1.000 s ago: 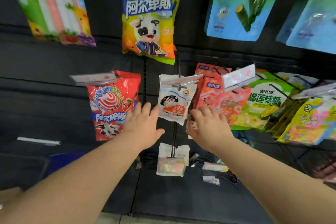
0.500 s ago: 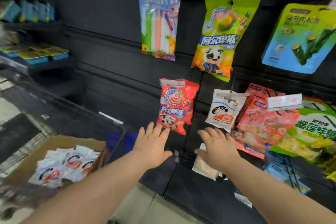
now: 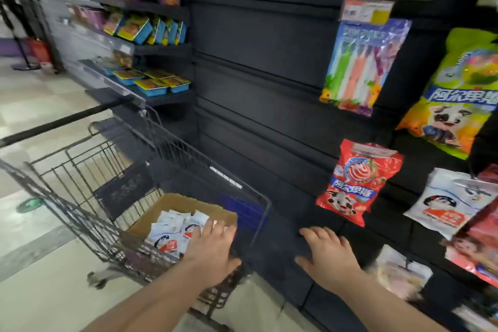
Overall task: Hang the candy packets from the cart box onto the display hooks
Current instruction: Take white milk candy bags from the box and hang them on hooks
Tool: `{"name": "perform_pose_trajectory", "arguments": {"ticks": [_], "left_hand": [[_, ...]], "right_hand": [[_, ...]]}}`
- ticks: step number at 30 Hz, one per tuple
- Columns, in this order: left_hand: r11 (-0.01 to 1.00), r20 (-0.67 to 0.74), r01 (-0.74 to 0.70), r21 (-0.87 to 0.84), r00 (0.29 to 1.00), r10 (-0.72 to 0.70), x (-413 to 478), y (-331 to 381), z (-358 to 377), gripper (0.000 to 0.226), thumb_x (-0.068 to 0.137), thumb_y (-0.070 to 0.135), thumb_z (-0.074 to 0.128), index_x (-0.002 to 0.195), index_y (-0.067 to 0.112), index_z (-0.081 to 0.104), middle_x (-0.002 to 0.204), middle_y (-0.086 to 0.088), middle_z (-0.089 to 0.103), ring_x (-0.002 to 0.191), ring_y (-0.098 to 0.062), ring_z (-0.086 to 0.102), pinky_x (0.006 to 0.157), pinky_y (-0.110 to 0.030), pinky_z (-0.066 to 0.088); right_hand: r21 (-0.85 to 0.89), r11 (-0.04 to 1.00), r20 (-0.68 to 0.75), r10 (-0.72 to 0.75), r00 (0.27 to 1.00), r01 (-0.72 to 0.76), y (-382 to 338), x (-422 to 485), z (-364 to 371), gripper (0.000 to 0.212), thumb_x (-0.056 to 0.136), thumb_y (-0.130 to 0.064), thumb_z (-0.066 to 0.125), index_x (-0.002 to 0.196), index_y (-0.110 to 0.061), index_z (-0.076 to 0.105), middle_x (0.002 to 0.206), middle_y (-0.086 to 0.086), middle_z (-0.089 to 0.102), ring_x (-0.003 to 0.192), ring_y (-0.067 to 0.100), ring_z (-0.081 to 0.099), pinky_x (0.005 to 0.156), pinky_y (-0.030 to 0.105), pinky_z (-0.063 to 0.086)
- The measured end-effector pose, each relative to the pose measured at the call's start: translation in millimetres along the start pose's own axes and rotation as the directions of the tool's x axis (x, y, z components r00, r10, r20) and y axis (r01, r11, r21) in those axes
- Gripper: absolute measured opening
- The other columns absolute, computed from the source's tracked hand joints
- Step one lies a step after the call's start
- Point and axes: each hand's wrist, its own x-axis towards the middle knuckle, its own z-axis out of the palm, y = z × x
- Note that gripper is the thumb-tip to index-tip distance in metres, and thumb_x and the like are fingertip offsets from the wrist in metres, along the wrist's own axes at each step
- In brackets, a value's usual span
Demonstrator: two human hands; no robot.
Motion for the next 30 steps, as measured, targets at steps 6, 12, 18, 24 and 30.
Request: {"name": "perform_pose_trajectory", "arguments": {"ticks": [6,12,18,24,30], "left_hand": [[0.995,0.031,0.1,-0.023,0.995,-0.099,-10,-129,13,0.078,0.094,0.059,0.039,0.155,0.022,0.008,0.162,-0.006,0.012,0.15,-0.03,0.007,0.119,-0.048,0.011],[0.994,0.043,0.107,-0.01,0.993,-0.106,-5,-193,22,0.078,0.092,0.06,0.041,0.154,0.021,0.014,0.159,-0.005,0.021,0.147,-0.029,0.017,0.118,-0.048,0.019],[0.994,0.08,0.106,-0.035,0.991,-0.103,17,-217,39,0.079,0.09,0.063,0.041,0.153,0.023,0.014,0.159,-0.006,0.019,0.148,-0.03,0.012,0.119,-0.05,0.018],[0.991,0.113,0.134,-0.011,0.985,-0.132,53,-242,37,0.081,0.09,0.066,0.036,0.153,0.021,0.012,0.159,-0.006,0.018,0.147,-0.029,0.015,0.118,-0.049,0.021],[0.986,0.175,0.165,-0.019,0.972,-0.159,109,-277,42,0.077,0.09,0.062,0.043,0.152,0.026,0.015,0.158,-0.004,0.023,0.145,-0.028,0.021,0.115,-0.046,0.026]], "right_hand": [[0.025,0.999,0.047,-0.049,0.998,0.048,-110,42,25,0.061,0.093,-0.048,0.047,0.148,-0.029,0.026,0.153,-0.004,0.03,0.144,0.022,0.021,0.116,0.045,0.021],[0.012,0.999,0.156,-0.041,0.987,0.039,-167,63,39,0.059,0.094,-0.045,0.047,0.146,-0.026,0.029,0.152,0.0,0.033,0.143,0.025,0.023,0.115,0.045,0.021],[0.025,1.0,0.214,-0.011,0.977,0.006,-184,97,41,0.06,0.093,-0.046,0.048,0.146,-0.027,0.028,0.15,0.0,0.034,0.141,0.025,0.026,0.114,0.044,0.023],[0.041,0.999,0.258,-0.032,0.966,0.023,-200,155,54,0.061,0.091,-0.05,0.048,0.145,-0.029,0.029,0.15,0.001,0.036,0.139,0.025,0.03,0.112,0.044,0.027],[0.068,0.998,0.334,-0.037,0.942,0.015,-212,232,73,0.063,0.091,-0.054,0.047,0.145,-0.027,0.028,0.15,0.003,0.034,0.137,0.026,0.034,0.111,0.044,0.029]]}}
